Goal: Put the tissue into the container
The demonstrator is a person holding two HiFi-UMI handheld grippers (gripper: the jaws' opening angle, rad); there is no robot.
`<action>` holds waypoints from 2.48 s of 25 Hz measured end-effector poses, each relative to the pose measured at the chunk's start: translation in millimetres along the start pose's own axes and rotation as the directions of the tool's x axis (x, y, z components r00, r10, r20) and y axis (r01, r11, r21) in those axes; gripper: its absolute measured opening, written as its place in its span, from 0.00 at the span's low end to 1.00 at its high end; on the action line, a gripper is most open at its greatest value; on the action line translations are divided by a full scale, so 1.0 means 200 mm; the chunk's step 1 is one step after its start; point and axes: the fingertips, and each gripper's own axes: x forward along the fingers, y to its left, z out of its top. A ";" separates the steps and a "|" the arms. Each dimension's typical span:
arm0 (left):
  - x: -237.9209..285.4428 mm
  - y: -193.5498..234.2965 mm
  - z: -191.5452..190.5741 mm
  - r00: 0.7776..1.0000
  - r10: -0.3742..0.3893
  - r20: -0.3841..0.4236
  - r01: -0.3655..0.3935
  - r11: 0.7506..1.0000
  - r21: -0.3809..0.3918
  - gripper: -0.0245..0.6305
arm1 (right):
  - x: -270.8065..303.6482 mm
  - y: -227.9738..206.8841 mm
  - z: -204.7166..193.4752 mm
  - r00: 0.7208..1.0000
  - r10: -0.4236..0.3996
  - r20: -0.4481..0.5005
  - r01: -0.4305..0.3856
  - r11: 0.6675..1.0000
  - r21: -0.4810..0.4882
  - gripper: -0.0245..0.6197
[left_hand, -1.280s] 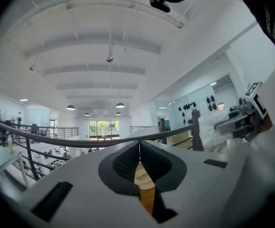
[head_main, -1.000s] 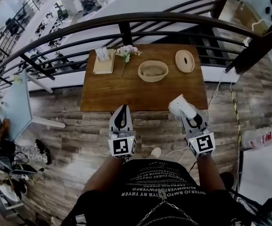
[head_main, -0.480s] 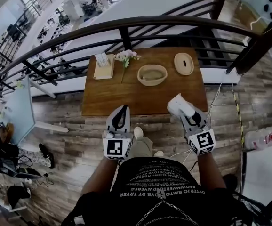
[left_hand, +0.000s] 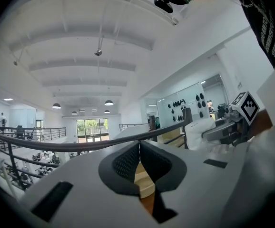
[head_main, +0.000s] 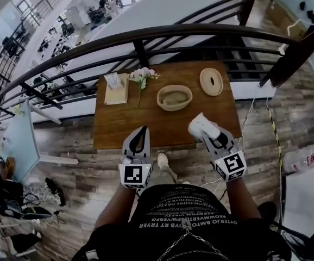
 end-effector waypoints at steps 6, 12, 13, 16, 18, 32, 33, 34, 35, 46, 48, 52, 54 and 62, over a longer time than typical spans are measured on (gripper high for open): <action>0.27 0.13 -0.01 1.000 -0.019 -0.010 0.019 1.000 0.003 0.08 | 0.24 -0.09 0.01 0.999 0.007 -0.039 -0.006 1.000 0.008 0.22; 0.49 0.24 0.00 0.998 -0.061 -0.005 0.061 0.998 0.028 0.08 | 0.52 -0.18 -0.04 0.996 0.006 -0.091 -0.002 0.999 0.040 0.22; 0.52 0.27 -0.01 0.998 -0.067 -0.010 0.067 0.997 0.026 0.08 | 0.58 -0.20 -0.06 0.995 0.005 -0.102 -0.001 0.999 0.042 0.22; 0.60 0.34 -0.04 0.997 -0.080 -0.019 0.080 0.997 0.010 0.08 | 0.73 -0.25 -0.13 0.990 0.003 -0.139 0.005 0.999 0.051 0.22; 0.65 0.39 -0.07 0.996 -0.082 -0.029 0.083 0.996 0.013 0.08 | 0.84 -0.28 -0.20 0.986 0.001 -0.169 0.008 0.999 0.049 0.22; 0.78 0.75 -0.27 0.992 -0.054 -0.116 0.055 0.998 0.005 0.08 | 1.49 -0.45 -0.94 0.880 0.060 -0.472 -0.026 0.997 0.078 0.22; 0.79 0.76 -0.28 0.991 -0.051 -0.123 0.052 0.999 -0.001 0.08 | 1.53 -0.46 -0.99 0.868 0.070 -0.492 -0.028 0.995 0.093 0.22; 0.79 0.77 -0.30 0.990 -0.049 -0.133 0.049 0.999 -0.003 0.08 | 1.56 -0.46 -1.04 0.855 0.084 -0.511 -0.033 0.994 0.108 0.22; 0.79 0.78 -0.32 0.988 -0.048 -0.145 0.049 0.999 0.000 0.08 | 1.59 -0.46 -1.09 0.841 0.101 -0.531 -0.042 0.992 0.122 0.22; 0.77 0.79 -0.46 0.972 -0.051 -0.230 0.046 0.999 -0.026 0.08 | 1.77 -0.44 -1.27 0.661 0.216 -0.718 -0.106 0.975 0.196 0.28; 0.77 0.74 -0.44 0.973 -0.067 -0.221 0.063 0.998 -0.022 0.08 | 1.76 -0.43 -1.25 0.680 0.175 -0.712 -0.100 0.984 0.147 0.44; 0.76 0.68 -0.40 0.977 -0.081 -0.199 0.078 0.997 -0.025 0.08 | 1.68 -0.49 -1.17 0.740 0.055 -0.670 -0.041 0.998 0.037 0.55; 0.75 0.65 -0.39 0.978 -0.084 -0.191 0.079 0.996 -0.030 0.08 | 1.59 -0.53 -1.14 0.753 0.035 -0.657 -0.011 0.999 0.041 0.55; 0.63 0.54 -0.23 0.992 -0.059 -0.110 0.056 0.998 -0.029 0.08 | 1.25 -0.52 -0.71 0.917 0.017 -0.399 0.018 0.996 0.085 0.38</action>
